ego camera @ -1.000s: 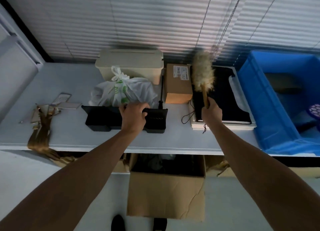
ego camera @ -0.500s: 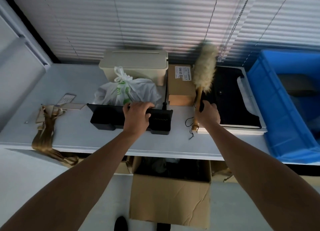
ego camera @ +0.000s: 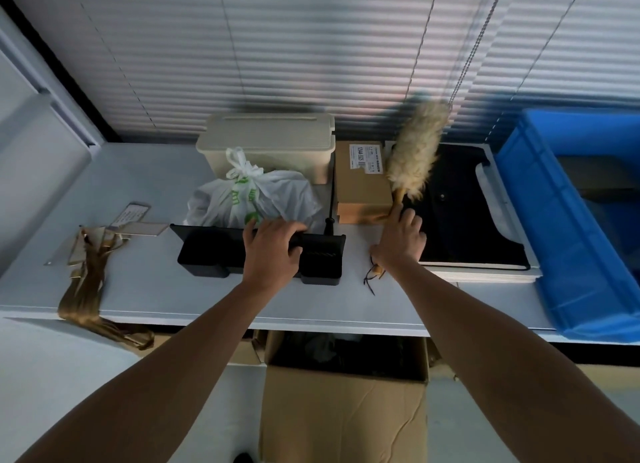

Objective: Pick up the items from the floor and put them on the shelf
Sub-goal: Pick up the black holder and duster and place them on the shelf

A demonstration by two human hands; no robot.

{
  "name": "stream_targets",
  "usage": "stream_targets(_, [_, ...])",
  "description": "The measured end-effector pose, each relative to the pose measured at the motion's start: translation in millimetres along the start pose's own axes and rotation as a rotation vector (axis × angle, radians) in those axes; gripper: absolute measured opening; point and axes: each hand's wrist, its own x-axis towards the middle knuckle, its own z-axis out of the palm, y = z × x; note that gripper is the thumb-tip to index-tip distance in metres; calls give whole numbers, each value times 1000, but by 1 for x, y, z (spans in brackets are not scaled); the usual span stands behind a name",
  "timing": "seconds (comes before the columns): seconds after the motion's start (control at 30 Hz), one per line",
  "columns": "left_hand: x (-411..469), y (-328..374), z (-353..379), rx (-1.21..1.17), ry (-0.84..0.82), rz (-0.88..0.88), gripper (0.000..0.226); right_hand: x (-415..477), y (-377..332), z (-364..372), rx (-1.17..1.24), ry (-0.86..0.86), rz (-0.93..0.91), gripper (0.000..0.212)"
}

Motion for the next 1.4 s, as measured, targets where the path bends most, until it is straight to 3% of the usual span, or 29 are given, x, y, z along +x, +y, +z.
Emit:
stream_targets(0.1, [0,3,0,24,-3,-3,33,5,2,-7,76,-26,5,95])
stream_targets(0.2, [3,10,4,23,-4,-28,26,12,19,-25,237,20,39,67])
stream_targets(0.33, [8,20,10,-11,-33,-53,24,16,60,-32,235,0,-16,50])
stream_targets(0.43, [8,24,11,-13,-27,-53,23,14,75,-22,213,-72,-2,46])
stream_targets(0.8, [4,29,2,5,-44,-10,33,0,72,-27,237,-9,38,50])
stream_targets(1.1, [-36,55,-16,-178,97,171,34,-83,83,-54,435,148,19,36])
stream_targets(1.2, [-65,68,-15,-345,-32,182,29,-137,94,-58,531,152,15,23])
stream_targets(1.27, [-85,75,-14,-462,-245,136,24,-177,105,-61,610,83,22,16])
stream_targets(1.4, [-120,94,-4,-476,-602,108,16,-253,134,-66,652,44,111,10])
